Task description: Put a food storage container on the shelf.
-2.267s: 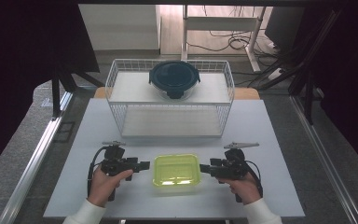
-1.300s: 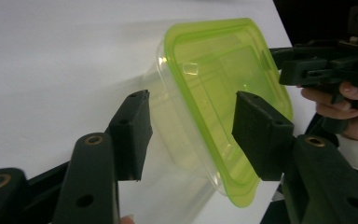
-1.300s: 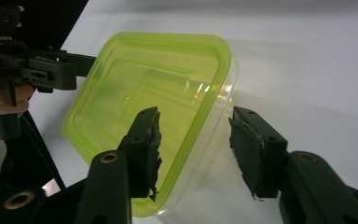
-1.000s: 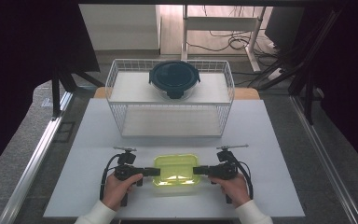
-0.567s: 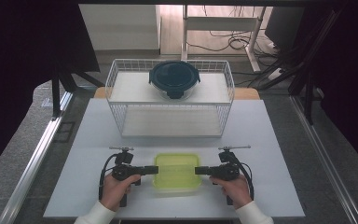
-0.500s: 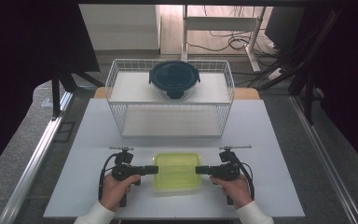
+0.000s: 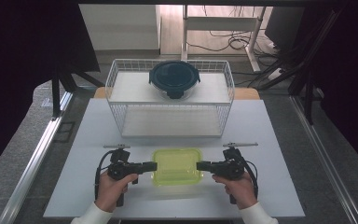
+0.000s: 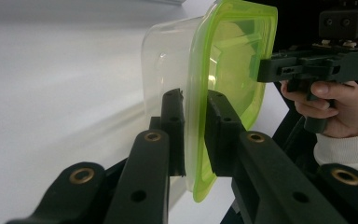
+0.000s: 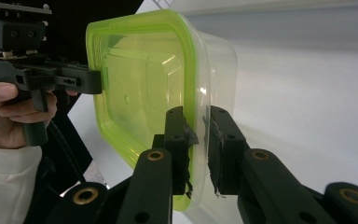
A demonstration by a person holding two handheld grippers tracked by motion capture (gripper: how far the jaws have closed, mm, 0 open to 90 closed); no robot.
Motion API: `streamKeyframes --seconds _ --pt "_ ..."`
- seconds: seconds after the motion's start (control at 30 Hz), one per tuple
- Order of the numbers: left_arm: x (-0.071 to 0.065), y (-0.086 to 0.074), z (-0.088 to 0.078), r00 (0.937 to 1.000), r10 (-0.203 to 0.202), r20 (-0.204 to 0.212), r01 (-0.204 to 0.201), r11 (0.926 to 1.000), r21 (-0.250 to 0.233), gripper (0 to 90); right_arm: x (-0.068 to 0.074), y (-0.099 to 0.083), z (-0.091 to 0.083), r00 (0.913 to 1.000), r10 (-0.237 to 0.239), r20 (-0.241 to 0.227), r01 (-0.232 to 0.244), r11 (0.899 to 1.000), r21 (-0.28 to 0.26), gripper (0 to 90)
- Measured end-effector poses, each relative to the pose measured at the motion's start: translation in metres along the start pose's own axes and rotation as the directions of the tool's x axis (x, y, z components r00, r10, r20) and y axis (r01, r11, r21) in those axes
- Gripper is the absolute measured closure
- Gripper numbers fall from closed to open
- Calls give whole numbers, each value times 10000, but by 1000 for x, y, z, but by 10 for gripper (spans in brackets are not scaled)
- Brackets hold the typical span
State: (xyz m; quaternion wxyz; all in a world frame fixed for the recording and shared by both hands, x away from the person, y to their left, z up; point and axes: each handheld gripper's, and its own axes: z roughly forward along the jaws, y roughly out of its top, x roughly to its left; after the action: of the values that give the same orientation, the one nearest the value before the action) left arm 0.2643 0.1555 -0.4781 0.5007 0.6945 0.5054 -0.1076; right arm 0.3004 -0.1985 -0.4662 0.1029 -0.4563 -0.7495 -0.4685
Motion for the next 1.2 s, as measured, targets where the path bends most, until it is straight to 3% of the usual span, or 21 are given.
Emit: streamKeyframes --seconds 0.47,0.7,1.2 --pt "-9 6 -9 9997 226 23 -226 9996 -180 799 11 7 -8 9990 -447 20 447 9989 -152 783" --pt "-16 22 -15 9982 502 -330 -514 9980 -359 802 17 21 -10 9977 -671 64 673 9970 -388 784" --pt "-32 59 -37 9946 1024 -164 -1035 9905 -907 802 34 59 -25 9935 -1114 -217 1091 9899 -902 781"
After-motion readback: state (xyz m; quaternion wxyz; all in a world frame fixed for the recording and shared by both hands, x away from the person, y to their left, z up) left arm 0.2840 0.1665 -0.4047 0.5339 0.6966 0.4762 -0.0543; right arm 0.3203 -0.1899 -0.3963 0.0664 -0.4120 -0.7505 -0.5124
